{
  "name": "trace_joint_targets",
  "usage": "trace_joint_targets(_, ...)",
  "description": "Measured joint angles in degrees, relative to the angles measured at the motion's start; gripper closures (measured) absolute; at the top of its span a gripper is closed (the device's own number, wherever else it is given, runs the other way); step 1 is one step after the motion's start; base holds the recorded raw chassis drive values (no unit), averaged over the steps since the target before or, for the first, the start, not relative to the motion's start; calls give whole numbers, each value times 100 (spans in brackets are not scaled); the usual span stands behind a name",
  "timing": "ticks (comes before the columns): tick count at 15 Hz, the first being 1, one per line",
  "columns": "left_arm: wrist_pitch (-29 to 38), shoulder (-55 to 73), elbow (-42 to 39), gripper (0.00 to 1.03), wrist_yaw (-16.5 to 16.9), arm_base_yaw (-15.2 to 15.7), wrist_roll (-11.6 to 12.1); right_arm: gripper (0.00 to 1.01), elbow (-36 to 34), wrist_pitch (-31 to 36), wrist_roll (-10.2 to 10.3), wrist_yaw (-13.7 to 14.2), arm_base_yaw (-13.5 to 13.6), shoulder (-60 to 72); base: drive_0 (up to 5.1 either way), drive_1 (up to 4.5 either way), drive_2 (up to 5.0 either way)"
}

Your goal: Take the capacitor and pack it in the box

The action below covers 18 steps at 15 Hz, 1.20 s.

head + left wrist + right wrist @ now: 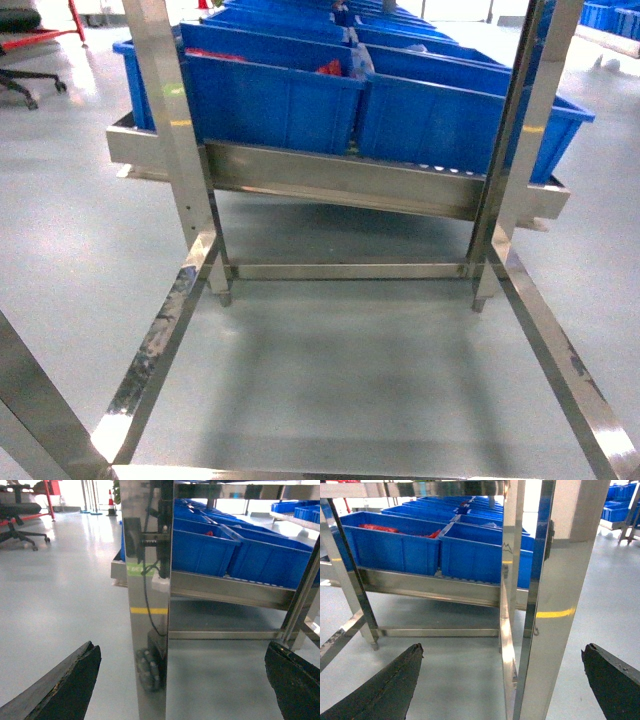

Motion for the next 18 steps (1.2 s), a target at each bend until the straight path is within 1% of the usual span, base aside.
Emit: trace_joint_targets(18, 0, 0, 0, 5, -7, 0, 4, 3, 0, -4, -2, -2, 0, 0, 0, 0, 0)
